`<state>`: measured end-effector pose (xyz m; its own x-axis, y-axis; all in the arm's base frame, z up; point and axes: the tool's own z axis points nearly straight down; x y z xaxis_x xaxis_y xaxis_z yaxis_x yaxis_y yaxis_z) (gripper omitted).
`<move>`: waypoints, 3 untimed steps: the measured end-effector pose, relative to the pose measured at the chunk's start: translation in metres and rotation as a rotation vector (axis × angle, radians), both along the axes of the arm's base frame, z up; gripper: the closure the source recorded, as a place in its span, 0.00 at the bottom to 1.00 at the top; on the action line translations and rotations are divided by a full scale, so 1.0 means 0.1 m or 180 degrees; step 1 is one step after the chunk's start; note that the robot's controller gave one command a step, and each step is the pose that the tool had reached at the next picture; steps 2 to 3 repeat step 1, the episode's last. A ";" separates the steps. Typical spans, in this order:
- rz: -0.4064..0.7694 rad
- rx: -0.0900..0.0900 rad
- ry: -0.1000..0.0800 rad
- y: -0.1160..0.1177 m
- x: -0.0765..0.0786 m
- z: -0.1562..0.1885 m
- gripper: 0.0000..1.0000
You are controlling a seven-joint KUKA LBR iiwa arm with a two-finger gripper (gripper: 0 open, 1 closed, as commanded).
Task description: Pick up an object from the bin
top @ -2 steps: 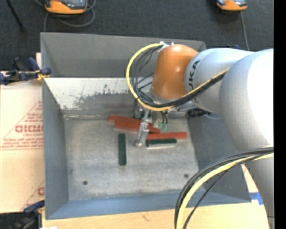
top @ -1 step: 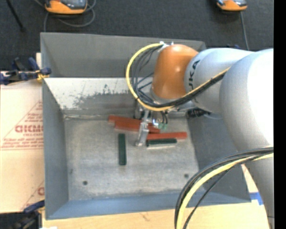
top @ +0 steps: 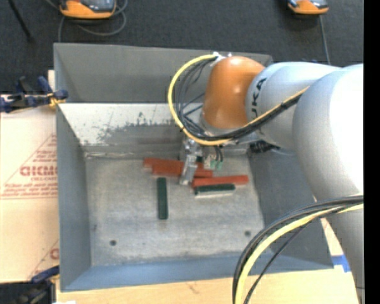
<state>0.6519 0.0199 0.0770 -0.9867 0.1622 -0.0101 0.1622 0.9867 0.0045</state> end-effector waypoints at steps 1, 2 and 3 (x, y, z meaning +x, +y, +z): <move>0.0004 0.0000 0.0026 0.01 0.01 0.05 1.00; 0.0004 0.0000 0.0026 0.01 0.01 0.05 1.00; 0.0004 0.0000 0.0026 0.01 0.01 0.05 1.00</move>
Offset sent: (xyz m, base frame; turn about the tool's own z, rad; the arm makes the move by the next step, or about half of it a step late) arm 0.0000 0.0002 0.0032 0.0000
